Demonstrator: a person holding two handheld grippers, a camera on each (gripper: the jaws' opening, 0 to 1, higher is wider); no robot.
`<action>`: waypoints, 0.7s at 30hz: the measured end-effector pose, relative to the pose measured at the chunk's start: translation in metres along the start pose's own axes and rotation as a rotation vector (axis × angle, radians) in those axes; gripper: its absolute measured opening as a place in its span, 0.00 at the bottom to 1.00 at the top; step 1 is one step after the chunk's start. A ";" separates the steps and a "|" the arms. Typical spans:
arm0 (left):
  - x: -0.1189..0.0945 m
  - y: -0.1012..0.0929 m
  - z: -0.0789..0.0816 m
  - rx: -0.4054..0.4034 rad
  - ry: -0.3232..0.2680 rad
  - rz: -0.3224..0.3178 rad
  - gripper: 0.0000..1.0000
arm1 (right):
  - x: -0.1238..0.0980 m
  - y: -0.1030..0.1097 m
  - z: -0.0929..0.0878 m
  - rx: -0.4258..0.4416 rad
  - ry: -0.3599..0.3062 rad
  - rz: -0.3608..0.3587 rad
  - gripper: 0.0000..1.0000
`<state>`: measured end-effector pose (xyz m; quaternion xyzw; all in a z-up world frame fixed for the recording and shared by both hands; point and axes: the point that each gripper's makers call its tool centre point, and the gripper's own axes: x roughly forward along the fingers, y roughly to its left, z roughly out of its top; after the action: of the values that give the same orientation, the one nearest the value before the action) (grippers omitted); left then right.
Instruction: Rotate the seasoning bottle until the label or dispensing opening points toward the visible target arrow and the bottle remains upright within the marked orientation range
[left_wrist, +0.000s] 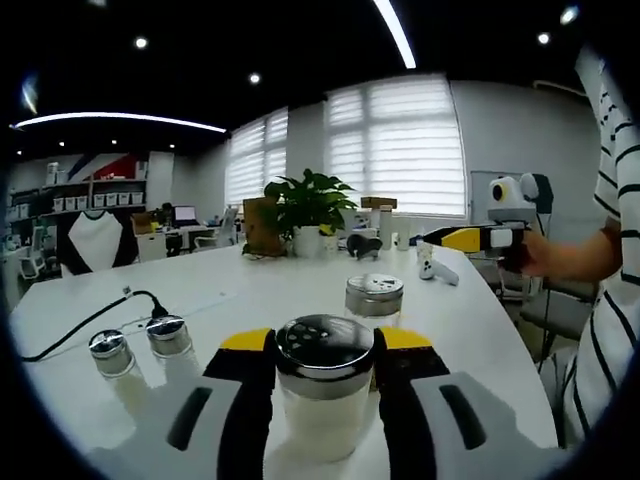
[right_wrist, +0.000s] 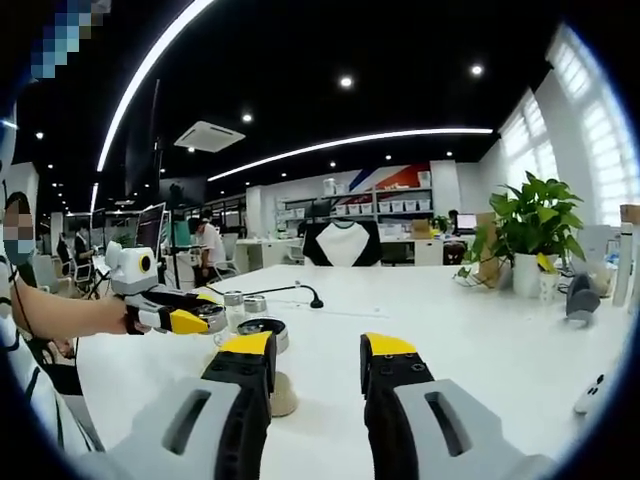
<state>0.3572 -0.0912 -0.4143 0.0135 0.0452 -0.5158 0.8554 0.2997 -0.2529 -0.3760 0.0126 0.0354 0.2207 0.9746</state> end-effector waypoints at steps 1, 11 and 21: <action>0.000 0.000 0.000 -0.009 -0.002 0.000 0.41 | 0.000 0.000 0.000 0.001 -0.001 0.000 0.32; -0.001 -0.001 0.000 -0.024 -0.025 0.061 0.41 | 0.000 -0.005 -0.006 0.008 0.018 -0.027 0.29; -0.002 0.001 0.000 -0.026 -0.050 0.180 0.41 | -0.001 -0.011 -0.006 0.018 0.012 -0.046 0.31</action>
<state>0.3572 -0.0892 -0.4143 -0.0063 0.0293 -0.4363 0.8993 0.3030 -0.2632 -0.3822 0.0195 0.0434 0.1979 0.9791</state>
